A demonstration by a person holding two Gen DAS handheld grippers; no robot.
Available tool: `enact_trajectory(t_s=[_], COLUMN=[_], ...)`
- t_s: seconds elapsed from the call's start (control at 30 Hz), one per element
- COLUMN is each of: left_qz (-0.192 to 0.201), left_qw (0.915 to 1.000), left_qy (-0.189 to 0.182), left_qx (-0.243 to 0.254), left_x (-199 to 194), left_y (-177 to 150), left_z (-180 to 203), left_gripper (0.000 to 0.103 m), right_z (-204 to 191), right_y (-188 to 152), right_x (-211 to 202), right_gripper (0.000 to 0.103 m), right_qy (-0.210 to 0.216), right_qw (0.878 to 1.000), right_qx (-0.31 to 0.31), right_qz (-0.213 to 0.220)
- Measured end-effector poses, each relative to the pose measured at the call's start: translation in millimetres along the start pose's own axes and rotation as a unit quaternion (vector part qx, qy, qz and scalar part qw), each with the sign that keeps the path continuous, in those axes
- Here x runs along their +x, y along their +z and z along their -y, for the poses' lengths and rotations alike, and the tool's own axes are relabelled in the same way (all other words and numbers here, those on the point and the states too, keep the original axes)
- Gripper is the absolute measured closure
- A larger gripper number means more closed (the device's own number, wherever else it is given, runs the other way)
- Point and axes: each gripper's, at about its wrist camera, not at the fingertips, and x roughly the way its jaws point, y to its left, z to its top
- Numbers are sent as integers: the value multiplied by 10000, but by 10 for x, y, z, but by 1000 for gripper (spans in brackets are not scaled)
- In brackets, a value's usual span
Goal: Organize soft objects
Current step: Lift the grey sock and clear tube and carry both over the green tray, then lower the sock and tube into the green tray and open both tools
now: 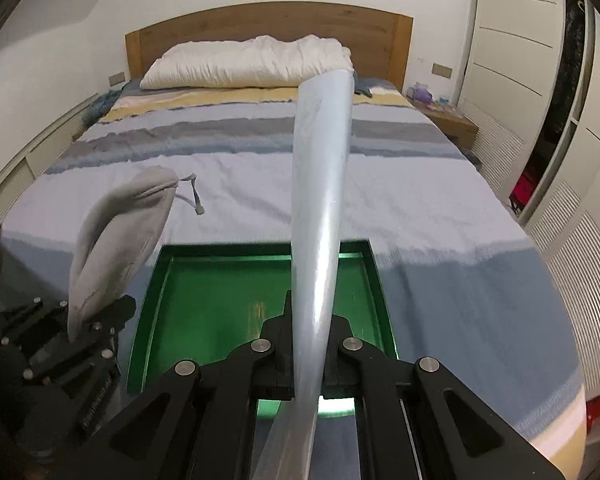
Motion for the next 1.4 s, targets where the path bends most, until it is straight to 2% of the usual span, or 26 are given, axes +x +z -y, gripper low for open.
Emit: enact_trajectory(t_s=[0.17,0.43,0.77,1.03,1.33,1.4], left_qz=[284,280,283,-5,-227,-301], left_qw=[9994,9991,9993,9996,9994,9992], left_qy=[151,268,230,258,277,249], left_qx=[-124,-156,-129,-86,-33,-88], left_x=[90,320,460,660,763,795], left_y=[-1,-25,-98,-134,-180,-175], left_z=[-6,9,72,122,176,163], left_gripper=[88,88,87,85,81,80], right_z=[8,-23,-27,24,32,23], right_y=[-136,-160,76,60,74,69], right_x=[278,609,1150,1470,1671,1721], right_gripper=[98,98,98,96,89,85], right_qy=[-28,-52,-63,-162,-127,-117], right_qw=[10000,9999,9991,9968,9944,9940], right_qx=[13,73,194,225,269,248], right_qz=[55,-88,-382,-753,-1011,-1062])
